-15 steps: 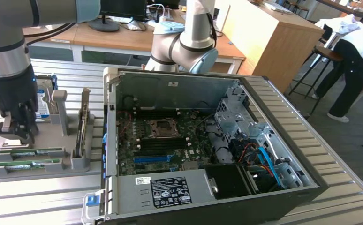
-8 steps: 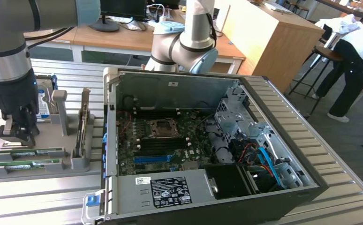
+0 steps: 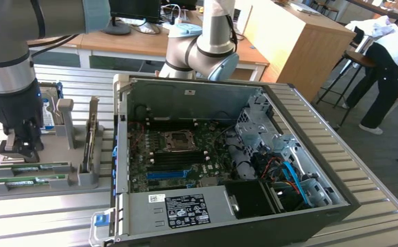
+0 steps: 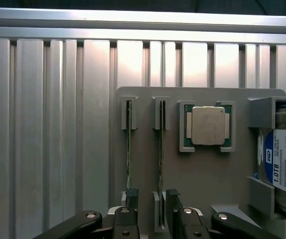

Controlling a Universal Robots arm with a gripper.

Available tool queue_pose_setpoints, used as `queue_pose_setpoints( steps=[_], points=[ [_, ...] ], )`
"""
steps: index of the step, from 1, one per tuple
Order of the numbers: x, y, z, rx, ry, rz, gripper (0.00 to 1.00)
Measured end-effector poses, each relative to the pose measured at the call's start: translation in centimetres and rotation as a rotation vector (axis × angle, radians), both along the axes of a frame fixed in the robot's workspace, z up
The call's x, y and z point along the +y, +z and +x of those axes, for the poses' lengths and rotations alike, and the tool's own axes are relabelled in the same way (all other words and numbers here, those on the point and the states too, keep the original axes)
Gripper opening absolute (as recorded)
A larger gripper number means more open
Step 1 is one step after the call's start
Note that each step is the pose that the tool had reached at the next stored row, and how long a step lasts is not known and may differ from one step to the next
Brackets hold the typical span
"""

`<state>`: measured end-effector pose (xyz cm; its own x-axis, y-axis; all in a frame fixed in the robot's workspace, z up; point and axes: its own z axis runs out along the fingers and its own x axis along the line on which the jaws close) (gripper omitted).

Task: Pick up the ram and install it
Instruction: 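Pick up the ram and move it above insertion slot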

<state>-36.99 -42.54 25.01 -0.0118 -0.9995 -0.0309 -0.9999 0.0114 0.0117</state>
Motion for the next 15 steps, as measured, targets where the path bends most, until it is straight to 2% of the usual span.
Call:
queue_pose_setpoints(
  steps=[6, 15],
  points=[
    [-0.03, -0.14, -0.01, 0.0002, 0.0, -0.0001, 0.36],
    [-0.82, -0.13, 0.0, 0.0002, 0.0, -0.0001, 0.36]
  ],
)
